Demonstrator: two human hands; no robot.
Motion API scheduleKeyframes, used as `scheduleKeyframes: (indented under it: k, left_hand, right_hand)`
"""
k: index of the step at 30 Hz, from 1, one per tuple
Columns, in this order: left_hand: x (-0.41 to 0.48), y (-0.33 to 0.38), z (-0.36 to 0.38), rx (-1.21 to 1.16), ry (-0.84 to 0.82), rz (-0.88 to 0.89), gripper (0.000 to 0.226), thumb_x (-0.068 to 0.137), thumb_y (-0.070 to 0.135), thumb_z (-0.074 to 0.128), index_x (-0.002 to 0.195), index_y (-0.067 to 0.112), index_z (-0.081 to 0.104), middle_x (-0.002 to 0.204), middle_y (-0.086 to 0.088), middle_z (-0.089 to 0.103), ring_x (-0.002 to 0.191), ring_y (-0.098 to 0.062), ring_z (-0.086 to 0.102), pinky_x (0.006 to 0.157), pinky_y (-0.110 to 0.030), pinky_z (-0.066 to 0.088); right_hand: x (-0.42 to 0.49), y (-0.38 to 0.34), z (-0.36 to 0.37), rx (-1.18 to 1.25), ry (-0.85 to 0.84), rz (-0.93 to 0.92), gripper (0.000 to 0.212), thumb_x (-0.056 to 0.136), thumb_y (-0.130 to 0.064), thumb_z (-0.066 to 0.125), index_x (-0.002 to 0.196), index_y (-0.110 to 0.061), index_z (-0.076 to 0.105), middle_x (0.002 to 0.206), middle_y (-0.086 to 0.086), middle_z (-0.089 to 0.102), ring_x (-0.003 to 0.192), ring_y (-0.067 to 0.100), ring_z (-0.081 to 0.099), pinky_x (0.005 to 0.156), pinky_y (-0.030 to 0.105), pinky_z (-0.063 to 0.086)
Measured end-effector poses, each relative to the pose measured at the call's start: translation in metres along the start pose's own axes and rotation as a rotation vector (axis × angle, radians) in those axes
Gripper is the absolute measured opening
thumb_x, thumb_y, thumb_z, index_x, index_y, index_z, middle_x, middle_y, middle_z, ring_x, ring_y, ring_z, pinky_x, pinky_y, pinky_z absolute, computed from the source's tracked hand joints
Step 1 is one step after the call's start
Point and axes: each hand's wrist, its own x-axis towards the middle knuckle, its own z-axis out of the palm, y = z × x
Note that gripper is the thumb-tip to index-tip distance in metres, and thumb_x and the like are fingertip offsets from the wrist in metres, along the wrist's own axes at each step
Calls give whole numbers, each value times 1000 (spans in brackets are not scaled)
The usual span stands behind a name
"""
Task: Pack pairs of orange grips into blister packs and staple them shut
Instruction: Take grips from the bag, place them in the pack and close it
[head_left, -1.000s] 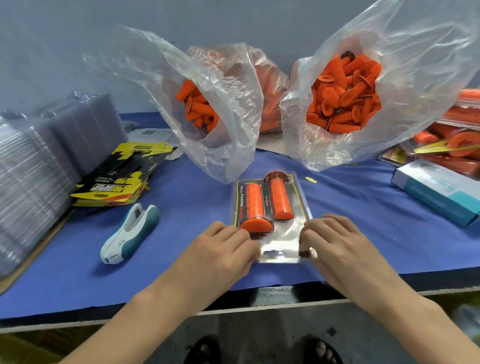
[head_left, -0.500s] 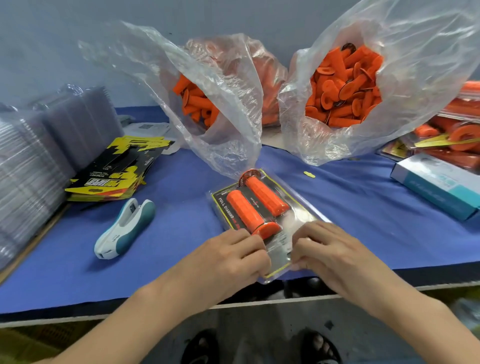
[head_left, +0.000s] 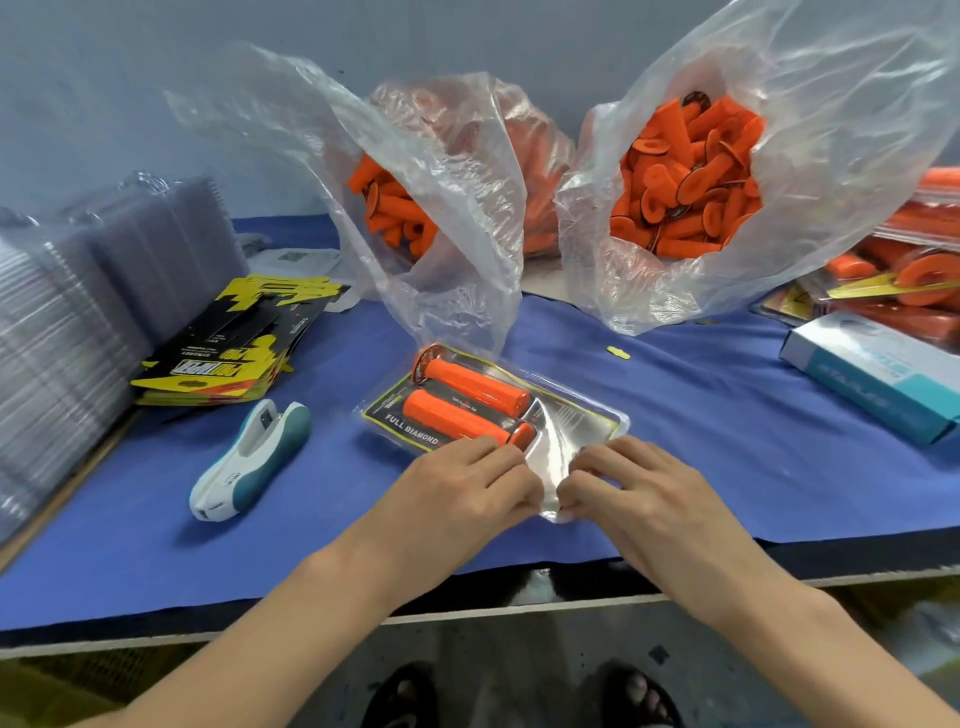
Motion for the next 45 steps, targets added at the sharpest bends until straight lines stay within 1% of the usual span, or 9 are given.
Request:
scheduleKeyframes:
  k: [9, 14, 21, 23, 29, 36, 40, 43, 45]
  left_hand:
    - [-11, -22, 2, 55, 10, -72, 13, 96, 15, 62, 84, 14, 67, 81, 0, 62, 69, -22, 57, 62, -36, 51]
    - [-32, -54, -10, 69, -67, -204, 20, 95, 21, 54, 85, 11, 68, 83, -1, 64, 72, -25, 62, 63, -38, 53]
    - [-28, -54, -16, 176, -17, -217, 19, 89, 14, 50, 79, 8, 65, 79, -6, 62, 68, -27, 59, 59, -37, 52]
    - [-28, -54, -17, 190, -2, -212, 21, 90, 14, 49, 79, 8, 65, 80, -6, 63, 67, -27, 60, 58, -36, 53]
    - [-36, -60, -17, 219, -17, -209, 14, 90, 13, 55, 81, 12, 66, 73, -3, 59, 61, -24, 58, 50, -37, 51]
    - [-44, -72, -13, 215, -88, -227, 25, 93, 41, 58, 86, 19, 67, 82, 6, 63, 75, -19, 59, 75, -34, 48]
    - [-56, -78, -16, -135, -44, -489, 32, 101, 46, 41, 92, 26, 64, 90, 17, 60, 89, -8, 53, 82, -28, 41]
    - [-40, -90, -7, -460, 168, -990, 21, 103, 29, 47, 106, 19, 65, 102, 3, 65, 88, -11, 64, 77, -29, 54]
    - [-24, -99, -3, -797, 172, -1262, 22, 102, 24, 49, 106, 8, 64, 102, -8, 68, 71, -13, 67, 62, -28, 58]
  right_hand:
    - [-6, 12, -11, 140, -62, 87, 29, 78, 4, 76, 88, -19, 63, 94, -7, 61, 83, 23, 58, 55, 36, 52]
    - [-17, 31, -17, 223, -62, 122, 22, 87, -2, 71, 89, -22, 61, 97, -13, 58, 89, 13, 56, 61, 36, 53]
    - [-16, 31, -1, -44, -4, 77, 14, 87, -11, 71, 95, -20, 66, 100, -4, 63, 91, 24, 63, 86, 33, 46]
    - [-13, 23, 5, -41, 47, 31, 4, 94, -20, 63, 93, -21, 66, 95, -4, 62, 85, 23, 62, 84, 34, 48]
    - [-8, 17, 9, -4, 91, 91, 27, 99, -37, 48, 87, -21, 66, 86, -6, 58, 76, 19, 58, 75, 26, 43]
    - [-13, 23, 10, -9, 116, 167, 26, 96, -38, 54, 85, -18, 67, 87, -4, 56, 74, 20, 54, 65, 28, 42]
    - [-17, 28, 8, 77, 114, 210, 24, 99, -35, 53, 89, -17, 65, 93, -6, 53, 75, 19, 55, 59, 25, 36]
    - [-16, 31, 8, 147, 84, 242, 21, 95, -33, 52, 91, -18, 65, 98, -9, 52, 75, 18, 57, 58, 25, 39]
    - [-16, 34, 6, 193, 56, 286, 17, 94, -33, 53, 92, -21, 65, 101, -12, 52, 77, 17, 59, 57, 30, 46]
